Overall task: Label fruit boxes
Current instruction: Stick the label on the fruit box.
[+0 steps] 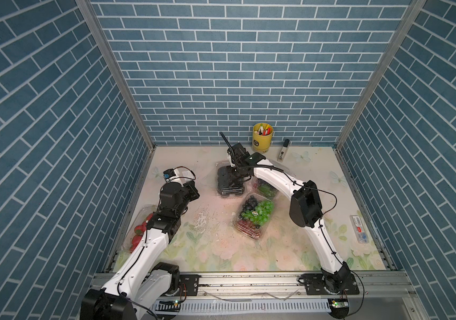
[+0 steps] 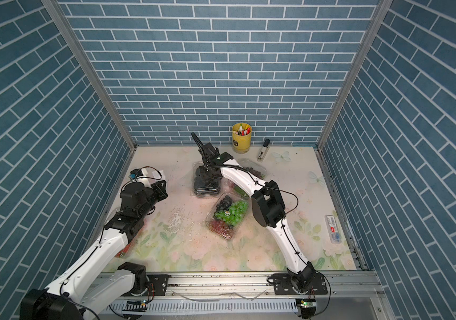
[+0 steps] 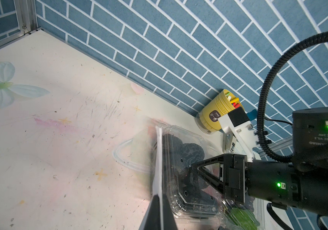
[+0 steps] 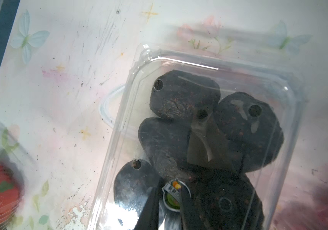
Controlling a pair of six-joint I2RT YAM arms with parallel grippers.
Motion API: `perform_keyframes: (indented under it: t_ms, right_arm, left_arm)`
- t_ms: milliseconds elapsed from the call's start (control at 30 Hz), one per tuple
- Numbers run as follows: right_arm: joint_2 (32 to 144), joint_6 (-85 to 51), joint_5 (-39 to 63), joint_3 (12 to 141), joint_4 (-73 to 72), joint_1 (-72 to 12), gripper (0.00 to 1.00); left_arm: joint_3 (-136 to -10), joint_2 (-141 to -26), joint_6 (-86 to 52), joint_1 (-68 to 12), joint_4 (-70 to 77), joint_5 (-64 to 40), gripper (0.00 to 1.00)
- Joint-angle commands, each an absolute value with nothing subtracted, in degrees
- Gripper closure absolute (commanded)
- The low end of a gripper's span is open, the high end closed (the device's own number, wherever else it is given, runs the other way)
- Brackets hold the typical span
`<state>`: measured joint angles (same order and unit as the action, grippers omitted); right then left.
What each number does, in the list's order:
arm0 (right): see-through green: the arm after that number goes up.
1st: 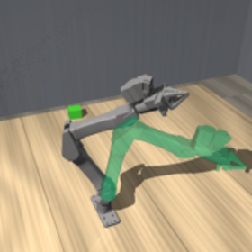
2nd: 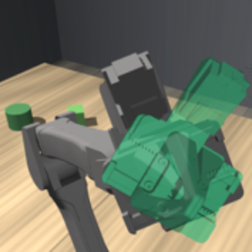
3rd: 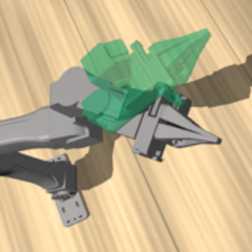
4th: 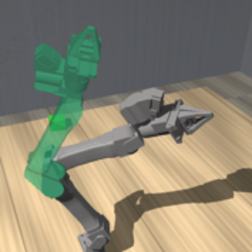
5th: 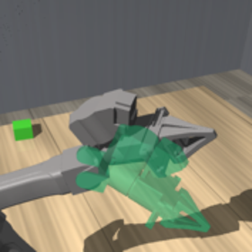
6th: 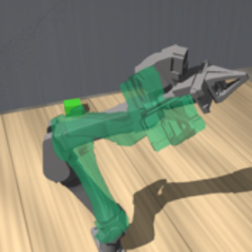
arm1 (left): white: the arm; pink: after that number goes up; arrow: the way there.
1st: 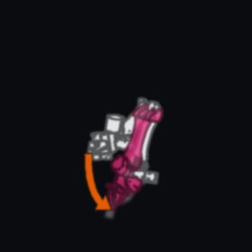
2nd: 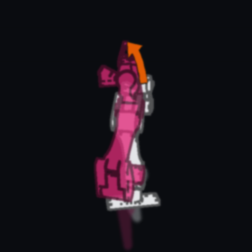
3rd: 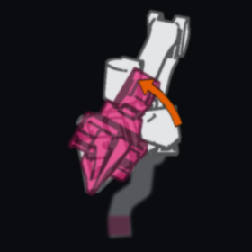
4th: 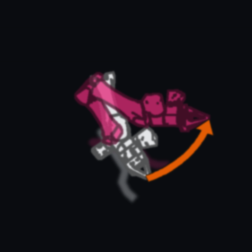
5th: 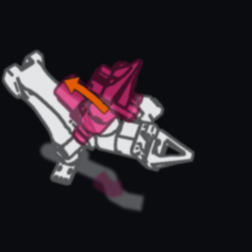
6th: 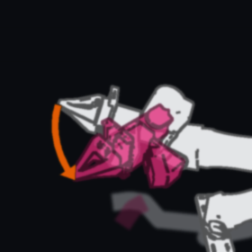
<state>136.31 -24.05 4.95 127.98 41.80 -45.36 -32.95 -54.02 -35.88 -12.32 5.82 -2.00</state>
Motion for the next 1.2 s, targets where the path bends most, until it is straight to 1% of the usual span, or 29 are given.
perform_keyframes:
  t_ms: [0, 467, 567, 800, 967, 1167]
  right_arm:
    - [137.45, -24.69, 8.07, 128.88, 42.32, -45.66, 0.77]
    - [136.77, -27.95, 13.58, 125.99, 39.15, -45.75, 0.77]
    - [135.15, -27.58, 12.54, 124.75, 38.41, -45.95, 0.77]
    - [131.04, -24.66, 5.54, 122.79, 39.02, -45.79, 0.76]
    - [130.77, -23.82, 5.36, 123.18, 39.37, -45.46, 0.76]
    - [133.42, -23.73, 6.03, 124.61, 39.9, -44.89, 0.76]
  left_arm:
    - [-32.6, -54.05, -35.94, -12.47, 5.87, -2.45, 1.0]
    - [-32.52, -53.94, -36.02, -12.47, 6.0, -2.46, 1.0]
    - [-32.51, -54.03, -36.06, -12.48, 6.06, -2.65, 1.0]
    - [-32.36, -53.52, -36.03, -12.48, 5.89, -2.55, 1.0]
    - [-32.28, -53.19, -36.01, -12.48, 5.89, -2.49, 1.0]
    - [-32.34, -53.31, -36.12, -12.45, 6.06, -2.66, 1.0]
